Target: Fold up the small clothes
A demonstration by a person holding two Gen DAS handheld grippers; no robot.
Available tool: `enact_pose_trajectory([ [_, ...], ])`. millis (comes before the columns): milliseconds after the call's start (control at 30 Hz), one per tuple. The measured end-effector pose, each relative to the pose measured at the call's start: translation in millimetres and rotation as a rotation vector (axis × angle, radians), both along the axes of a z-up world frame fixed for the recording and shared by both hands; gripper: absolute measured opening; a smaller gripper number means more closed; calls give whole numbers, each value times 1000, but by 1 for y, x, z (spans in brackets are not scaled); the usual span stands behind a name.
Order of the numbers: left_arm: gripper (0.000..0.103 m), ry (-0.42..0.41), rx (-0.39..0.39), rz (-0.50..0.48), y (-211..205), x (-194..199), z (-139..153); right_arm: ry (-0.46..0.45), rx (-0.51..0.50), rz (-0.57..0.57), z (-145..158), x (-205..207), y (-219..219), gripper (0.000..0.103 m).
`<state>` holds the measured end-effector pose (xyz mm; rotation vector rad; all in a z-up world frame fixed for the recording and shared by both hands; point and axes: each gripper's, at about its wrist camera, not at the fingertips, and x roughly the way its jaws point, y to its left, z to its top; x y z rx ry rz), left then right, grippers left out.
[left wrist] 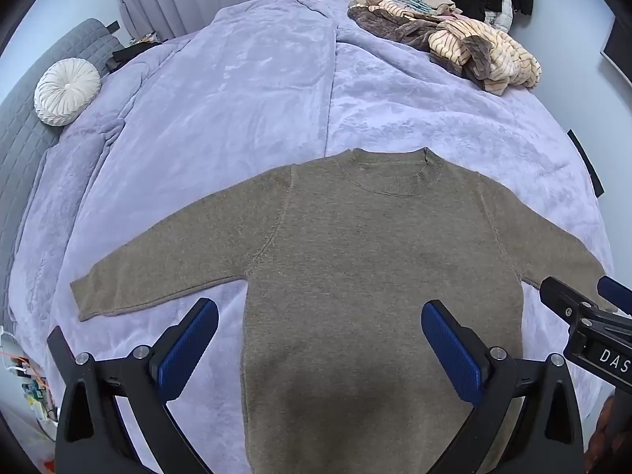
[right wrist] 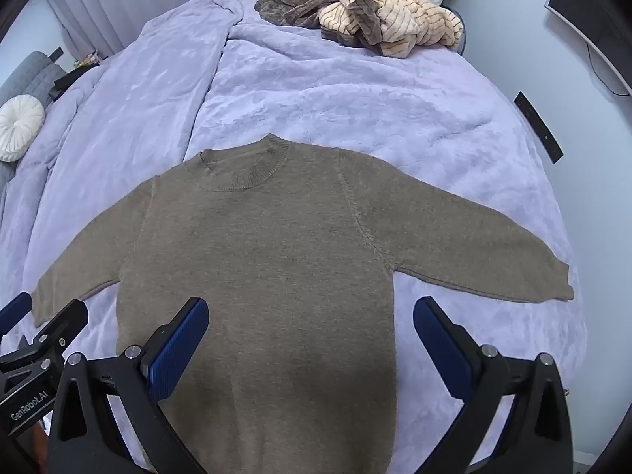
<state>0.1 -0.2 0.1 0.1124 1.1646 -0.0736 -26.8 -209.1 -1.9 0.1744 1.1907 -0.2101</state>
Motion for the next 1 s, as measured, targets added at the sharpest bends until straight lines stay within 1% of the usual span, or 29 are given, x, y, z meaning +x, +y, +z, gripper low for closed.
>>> enact_pose_trajectory([
  [100, 103, -5, -2, 3, 0, 0, 0, 0, -2, -1, 0, 0, 1, 103],
  [133, 103, 7, -10, 4, -1, 2, 0, 0, -1, -1, 0, 1, 1, 103],
  [300, 103, 10, -12, 15, 0, 6, 2, -1, -6, 2, 2, 0, 1, 103],
  [567, 103, -10, -11, 16, 4, 3, 3, 1, -14, 5, 4, 1, 4, 103],
  [667, 103, -10, -11, 14, 5, 3, 2, 1, -13, 3, 3, 1, 6, 103],
  [833, 103, 13, -7, 15, 5, 3, 0, -1, -15, 5, 3, 1, 6, 103],
  [1000, 103, 2, -10, 13, 6, 3, 1, 0, -18, 4, 3, 1, 8, 103],
])
